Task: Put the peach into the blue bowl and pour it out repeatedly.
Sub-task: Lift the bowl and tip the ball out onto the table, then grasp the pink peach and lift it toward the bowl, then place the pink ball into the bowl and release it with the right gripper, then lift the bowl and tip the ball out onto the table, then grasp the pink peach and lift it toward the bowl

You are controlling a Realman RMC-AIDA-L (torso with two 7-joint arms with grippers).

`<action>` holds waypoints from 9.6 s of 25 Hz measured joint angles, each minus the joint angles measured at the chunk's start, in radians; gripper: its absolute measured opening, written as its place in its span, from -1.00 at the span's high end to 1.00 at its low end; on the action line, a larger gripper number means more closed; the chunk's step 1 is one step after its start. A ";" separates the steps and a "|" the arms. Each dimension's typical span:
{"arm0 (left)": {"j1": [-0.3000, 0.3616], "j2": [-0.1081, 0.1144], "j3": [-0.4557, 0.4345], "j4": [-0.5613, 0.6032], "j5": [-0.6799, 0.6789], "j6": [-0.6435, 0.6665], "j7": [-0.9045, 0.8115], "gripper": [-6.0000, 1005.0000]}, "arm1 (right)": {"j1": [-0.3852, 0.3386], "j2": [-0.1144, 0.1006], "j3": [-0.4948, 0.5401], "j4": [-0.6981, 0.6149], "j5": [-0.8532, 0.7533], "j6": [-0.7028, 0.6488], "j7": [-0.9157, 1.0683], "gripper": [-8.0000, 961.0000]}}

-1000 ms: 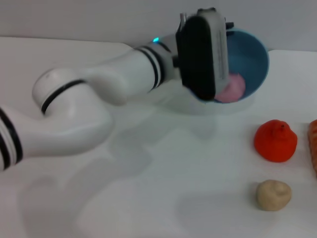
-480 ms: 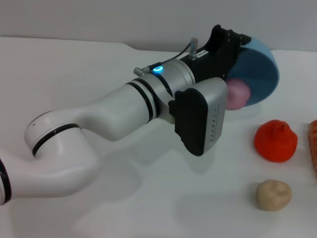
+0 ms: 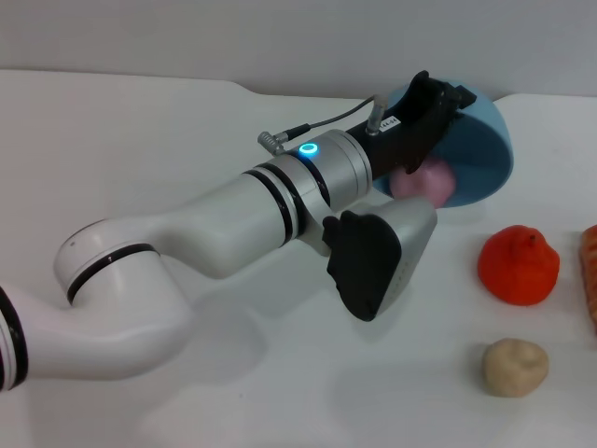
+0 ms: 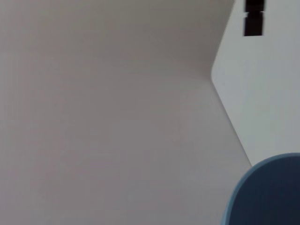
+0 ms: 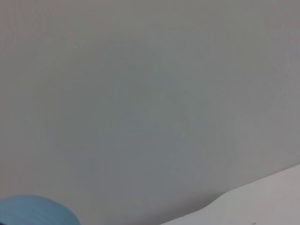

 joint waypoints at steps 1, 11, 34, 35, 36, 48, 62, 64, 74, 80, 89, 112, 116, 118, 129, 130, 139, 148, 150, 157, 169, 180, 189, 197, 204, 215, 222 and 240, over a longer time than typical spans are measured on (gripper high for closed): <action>0.001 0.000 0.001 0.000 0.000 0.000 0.020 0.99 | 0.000 0.000 0.000 0.000 0.000 0.000 0.000 -0.13; 0.010 0.000 0.025 0.005 -0.007 -0.024 0.245 0.99 | 0.008 0.000 -0.004 0.007 0.000 0.026 0.000 -0.13; 0.005 0.000 0.041 0.024 -0.673 -0.102 0.140 0.99 | 0.049 0.001 -0.082 -0.051 -0.045 0.029 0.117 -0.12; -0.003 0.000 0.037 0.029 -0.722 -0.099 0.122 0.99 | 0.057 0.001 -0.098 -0.075 -0.075 0.027 0.146 -0.12; -0.024 0.000 0.030 0.031 -0.799 -0.086 0.099 0.99 | 0.066 0.001 -0.111 -0.095 -0.100 0.027 0.174 -0.11; -0.221 0.007 -0.330 -0.088 -1.377 0.397 -0.062 0.99 | 0.303 0.006 -0.296 -0.228 -0.606 0.037 0.607 -0.11; -0.224 0.009 -0.370 -0.150 -1.385 0.429 -0.096 0.99 | 0.434 0.015 -0.482 -0.053 -0.578 0.234 0.578 -0.09; -0.226 0.008 -0.366 -0.158 -1.385 0.420 -0.096 0.99 | 0.444 0.017 -0.501 -0.031 -0.538 0.248 0.544 -0.09; -0.228 0.005 -0.361 -0.165 -1.387 0.404 -0.096 0.99 | 0.450 0.020 -0.525 0.011 -0.506 0.281 0.480 -0.09; -0.227 0.003 -0.354 -0.166 -1.386 0.391 -0.096 0.99 | 0.446 0.020 -0.525 0.019 -0.442 0.274 0.377 0.21; -0.222 0.009 -0.328 -0.212 -1.381 0.403 -0.089 0.99 | 0.341 0.001 -0.505 -0.159 -0.288 0.049 0.251 0.80; -0.327 0.006 -0.366 -0.306 -0.988 0.733 -0.599 0.99 | 0.332 0.001 -0.256 -0.394 -0.459 -0.065 0.484 0.70; -0.328 0.006 -0.367 -0.305 -0.987 0.734 -0.600 0.99 | 0.352 0.001 -0.256 -0.359 -0.479 -0.023 0.485 0.64; -0.326 0.006 -0.368 -0.305 -0.986 0.734 -0.600 0.99 | 0.352 0.001 -0.255 -0.356 -0.478 -0.013 0.485 0.61; -0.324 0.009 -0.369 -0.311 -0.984 0.728 -0.592 0.99 | 0.335 0.001 -0.241 -0.364 -0.467 0.013 0.478 0.06; -0.324 0.009 -0.372 -0.313 -0.984 0.728 -0.591 0.99 | 0.329 0.001 -0.241 -0.370 -0.462 0.011 0.476 0.06; -0.328 0.009 -0.384 -0.292 -0.852 0.693 -0.584 0.99 | 0.127 0.003 -0.146 -0.381 -0.254 -0.007 0.321 0.02; -0.339 0.003 -0.352 -0.220 -0.631 0.495 -0.584 0.99 | -0.031 0.001 0.151 -0.144 -0.217 -0.046 0.059 0.02; -0.336 0.002 -0.320 -0.208 -0.597 0.452 -0.584 0.99 | -0.047 0.001 0.194 -0.106 -0.217 -0.047 0.032 0.02; -0.272 0.000 -0.166 -0.131 -0.432 0.293 -0.486 0.99 | -0.050 0.000 0.225 -0.075 -0.221 -0.048 0.014 0.02; -0.099 0.000 0.061 -0.047 -0.426 -0.017 0.067 0.99 | -0.032 -0.001 0.225 -0.071 -0.223 -0.050 0.013 0.02; -0.049 0.000 0.172 -0.034 -0.429 -0.148 0.311 0.99 | -0.016 0.000 0.217 -0.070 -0.225 -0.043 0.012 0.02; -0.070 0.000 0.158 0.001 -0.650 -0.162 0.225 0.99 | -0.008 0.000 0.217 -0.070 -0.225 -0.044 0.018 0.02; -0.142 0.006 -0.017 -0.013 -0.887 0.039 -0.289 0.99 | 0.053 -0.001 0.167 -0.114 -0.376 -0.062 0.179 0.03; -0.188 0.008 -0.198 -0.053 -0.890 0.296 -0.650 0.99 | 0.171 0.000 -0.021 -0.200 -0.546 -0.137 0.378 0.03; -0.188 0.006 -0.182 -0.066 -0.889 0.303 -0.742 0.99 | 0.359 0.005 -0.329 -0.124 -0.641 0.076 0.552 0.04; -0.182 0.006 -0.168 -0.071 -0.890 0.282 -0.743 0.99 | 0.426 0.013 -0.423 -0.041 -0.638 0.172 0.553 0.04; -0.187 0.008 -0.169 -0.100 -0.884 0.277 -0.735 0.99 | 0.418 0.014 -0.447 0.000 -0.482 0.175 0.384 0.60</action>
